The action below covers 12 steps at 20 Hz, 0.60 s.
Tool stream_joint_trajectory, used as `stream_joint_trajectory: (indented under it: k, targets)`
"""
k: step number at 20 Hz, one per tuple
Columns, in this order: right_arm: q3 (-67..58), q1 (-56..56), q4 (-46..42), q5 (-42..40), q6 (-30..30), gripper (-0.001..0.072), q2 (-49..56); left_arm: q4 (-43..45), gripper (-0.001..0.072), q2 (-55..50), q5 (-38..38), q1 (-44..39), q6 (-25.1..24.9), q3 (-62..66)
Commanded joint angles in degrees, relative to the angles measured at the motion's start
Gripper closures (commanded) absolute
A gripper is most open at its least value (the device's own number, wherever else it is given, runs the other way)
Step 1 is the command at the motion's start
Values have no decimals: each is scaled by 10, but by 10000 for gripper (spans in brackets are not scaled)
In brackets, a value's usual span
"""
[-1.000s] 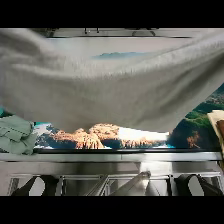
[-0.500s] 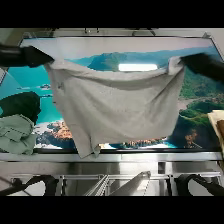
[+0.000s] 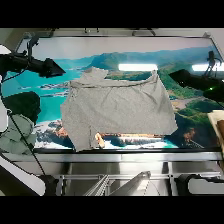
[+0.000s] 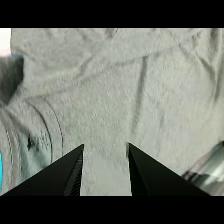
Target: Fold the shirts.
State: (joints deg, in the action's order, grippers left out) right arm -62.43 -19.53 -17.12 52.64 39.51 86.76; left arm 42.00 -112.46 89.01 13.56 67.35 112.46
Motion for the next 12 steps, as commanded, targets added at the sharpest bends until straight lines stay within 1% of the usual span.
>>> stream_joint_trajectory:
  k: [1, 2, 3, 4, 6, 8, 10, 12]
  targets:
    - [-2, -87, -156, 158, 95, 322, -4, 6, 454, 11, 112, 30, 53, -35]
    - [5, -109, -200, 184, 124, 322, -4, 6, 491, 42, 110, 38, 48, -93]
    - [17, -136, -245, 205, 160, 322, -4, 6, 491, 81, 101, 46, 30, -163]
    - [35, -160, -281, 222, 181, 323, -4, 9, 491, 116, 87, 55, 12, -227]
    - [79, -193, -305, 244, 184, 326, -4, 47, 491, 180, 41, 75, 0, -342]
    - [135, -199, -307, 237, 158, 326, -4, 84, 490, 222, 25, 99, 1, -421]
    - [174, -181, -298, 204, 141, 326, -4, 110, 489, 257, 16, 121, 1, -478]
    - [202, -145, -292, 170, 137, 330, -3, 116, 489, 287, 3, 141, 1, -523]
